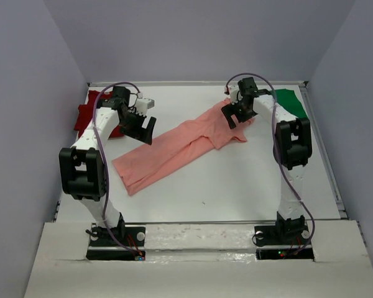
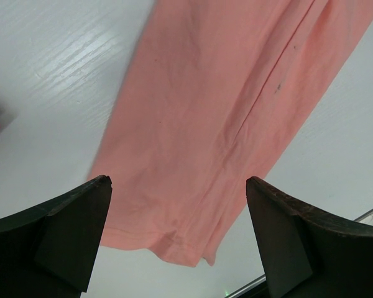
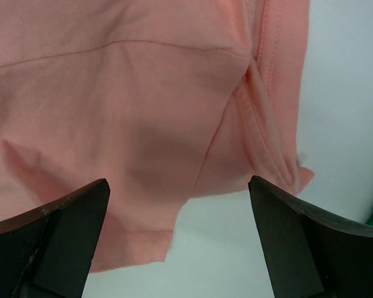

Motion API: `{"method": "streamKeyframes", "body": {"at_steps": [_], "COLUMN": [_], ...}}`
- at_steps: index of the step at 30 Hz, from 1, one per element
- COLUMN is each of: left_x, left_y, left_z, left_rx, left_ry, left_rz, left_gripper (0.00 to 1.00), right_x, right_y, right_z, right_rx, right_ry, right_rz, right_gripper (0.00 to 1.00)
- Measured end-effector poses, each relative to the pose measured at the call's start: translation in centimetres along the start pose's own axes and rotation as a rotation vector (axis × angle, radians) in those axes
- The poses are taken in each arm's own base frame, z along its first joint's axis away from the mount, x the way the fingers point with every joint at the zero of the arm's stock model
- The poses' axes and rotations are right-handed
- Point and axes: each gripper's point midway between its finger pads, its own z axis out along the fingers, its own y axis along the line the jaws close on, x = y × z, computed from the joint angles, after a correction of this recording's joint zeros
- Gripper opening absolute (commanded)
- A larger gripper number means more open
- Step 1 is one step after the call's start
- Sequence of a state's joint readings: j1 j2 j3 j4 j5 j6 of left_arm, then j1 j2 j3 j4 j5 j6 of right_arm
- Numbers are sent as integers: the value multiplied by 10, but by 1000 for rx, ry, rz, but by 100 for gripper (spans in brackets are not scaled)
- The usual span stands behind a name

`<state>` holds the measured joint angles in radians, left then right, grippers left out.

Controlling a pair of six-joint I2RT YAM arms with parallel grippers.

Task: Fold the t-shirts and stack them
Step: Rotate the tshirt 90 degrees

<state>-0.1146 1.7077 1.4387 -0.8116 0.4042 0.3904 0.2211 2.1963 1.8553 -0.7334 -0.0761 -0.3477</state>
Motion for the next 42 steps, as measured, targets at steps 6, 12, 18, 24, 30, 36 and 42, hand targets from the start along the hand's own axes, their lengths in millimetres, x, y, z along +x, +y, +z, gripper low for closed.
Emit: {"method": "streamKeyframes", "body": {"at_steps": [6, 12, 18, 24, 30, 36, 42], "left_x": [0, -1, -12, -16, -14, -4, 13], "left_y": [2, 4, 9, 13, 15, 14, 10], "left_z": [0, 5, 2, -2, -1, 4, 12], "left_rx": [-2, 1, -9, -19, -21, -15, 8], "left_ry": [-2, -2, -25, -38, -38, -12, 34], "left_rz": [-2, -6, -9, -21, -27, -36, -51], "left_gripper": [99, 99, 99, 99, 99, 99, 99], "right_x": [13, -3, -31, -66, -85, -96, -100], "right_y": [10, 7, -3, -15, -12, -4, -4], "right_z": [23, 37, 52, 68, 76, 76, 25], "right_rx": [-55, -73, -61, -40, -71, -112, -98], "right_ry": [47, 32, -14, -91, -164, -226, -261], "right_rz": [10, 10, 4, -4, 0, 6, 4], "right_gripper": [100, 100, 100, 100, 100, 100, 100]}}
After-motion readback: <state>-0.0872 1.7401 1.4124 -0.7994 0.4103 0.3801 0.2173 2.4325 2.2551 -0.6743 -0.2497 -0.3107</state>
